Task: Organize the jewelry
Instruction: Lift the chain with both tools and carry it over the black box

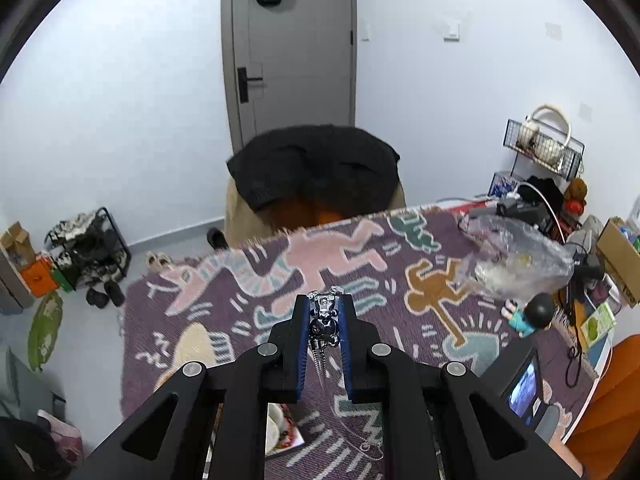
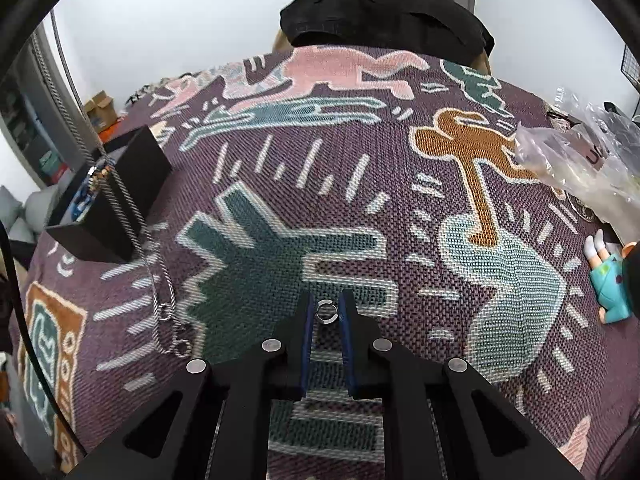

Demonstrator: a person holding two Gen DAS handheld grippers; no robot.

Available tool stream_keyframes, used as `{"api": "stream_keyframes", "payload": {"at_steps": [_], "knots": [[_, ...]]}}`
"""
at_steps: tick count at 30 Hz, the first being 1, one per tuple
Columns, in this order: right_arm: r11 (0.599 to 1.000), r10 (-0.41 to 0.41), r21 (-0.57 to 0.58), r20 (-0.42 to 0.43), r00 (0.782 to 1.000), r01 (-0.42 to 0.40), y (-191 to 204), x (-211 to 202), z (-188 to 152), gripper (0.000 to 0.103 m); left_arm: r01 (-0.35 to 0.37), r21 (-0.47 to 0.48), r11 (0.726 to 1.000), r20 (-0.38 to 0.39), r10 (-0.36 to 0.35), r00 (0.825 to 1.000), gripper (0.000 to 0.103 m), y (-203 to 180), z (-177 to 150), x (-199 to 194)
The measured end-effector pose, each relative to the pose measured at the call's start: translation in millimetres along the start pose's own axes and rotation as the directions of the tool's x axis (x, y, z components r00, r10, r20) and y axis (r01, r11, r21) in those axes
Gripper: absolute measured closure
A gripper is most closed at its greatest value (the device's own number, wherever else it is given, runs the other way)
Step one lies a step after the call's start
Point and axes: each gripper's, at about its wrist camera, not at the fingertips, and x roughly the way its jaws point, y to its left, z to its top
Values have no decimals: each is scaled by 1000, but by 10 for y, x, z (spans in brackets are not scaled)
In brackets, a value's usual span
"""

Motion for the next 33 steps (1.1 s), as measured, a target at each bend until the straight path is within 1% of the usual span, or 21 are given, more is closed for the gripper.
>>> {"api": "stream_keyframes", "payload": {"at_steps": [6,10,16,24,33], "knots": [[999,37,37,74,997,-40,-16,-241,34,89,-36,24,999,59,35,998,88,14,229,-331],[996,57,58,125,990,-64,-30,-450,41,89,-57,31,998,93,54,994,88,30,356,-516],[993,84,71,179,980,-98,-41,-661,57,89,-97,39,995,138,91,986,88,64,527,-780],[990,104,74,213,971,-122,-49,-804,40,89,-151,35,988,179,142,973,88,166,676,-1061],[989,113,70,218,969,-131,-41,-836,21,89,-194,32,980,206,184,961,88,230,774,-1242]]}}
